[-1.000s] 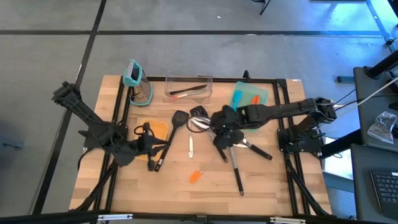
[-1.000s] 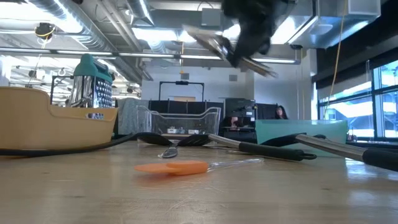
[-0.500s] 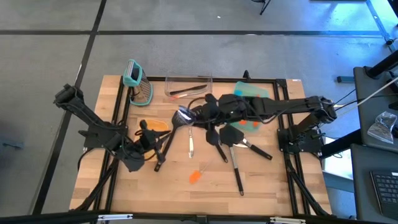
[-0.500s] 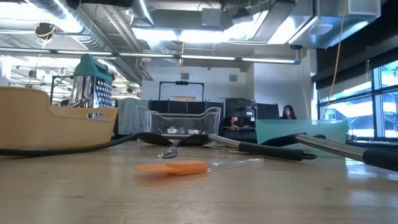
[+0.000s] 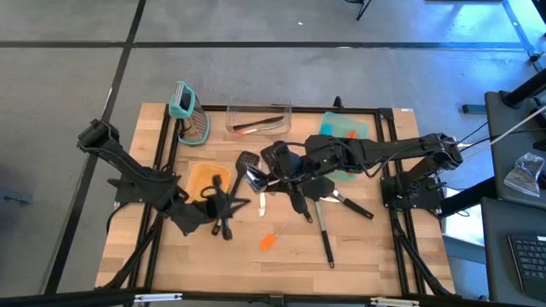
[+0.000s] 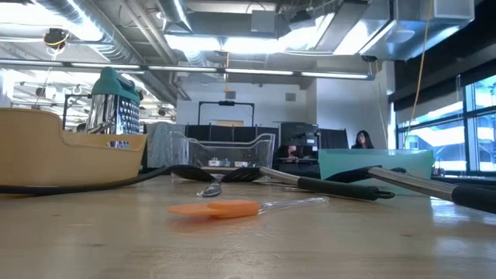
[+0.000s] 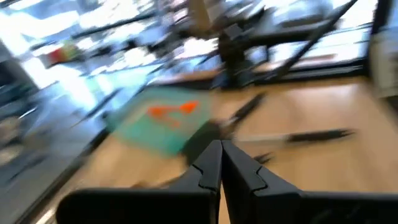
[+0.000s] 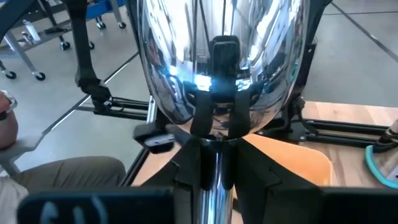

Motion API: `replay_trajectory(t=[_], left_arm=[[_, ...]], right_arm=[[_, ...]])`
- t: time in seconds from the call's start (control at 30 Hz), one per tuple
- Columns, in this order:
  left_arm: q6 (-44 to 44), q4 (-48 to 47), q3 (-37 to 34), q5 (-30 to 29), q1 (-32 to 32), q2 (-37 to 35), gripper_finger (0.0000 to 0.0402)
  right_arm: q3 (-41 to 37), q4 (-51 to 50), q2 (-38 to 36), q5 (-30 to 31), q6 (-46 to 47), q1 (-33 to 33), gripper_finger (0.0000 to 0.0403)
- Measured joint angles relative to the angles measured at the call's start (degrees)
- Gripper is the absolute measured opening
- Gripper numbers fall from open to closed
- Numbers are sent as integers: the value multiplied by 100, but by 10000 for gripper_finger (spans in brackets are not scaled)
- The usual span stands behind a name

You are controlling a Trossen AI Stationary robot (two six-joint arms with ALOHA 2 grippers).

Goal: Pick & Place Kitchen Items
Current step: Put the ice scoop into the yellow bin

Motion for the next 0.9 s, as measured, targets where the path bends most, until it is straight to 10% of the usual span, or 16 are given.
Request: replay_trajectory(t=[0.57,0.9], left_arm=[[1348,2728,0,3251,825,944,15],[1684,3556,0,3474,1045,1341,20]], right_arm=[[-2,-343,-287,201,-20,292,65],[-2,-412,-555,474,-168,577,65]])
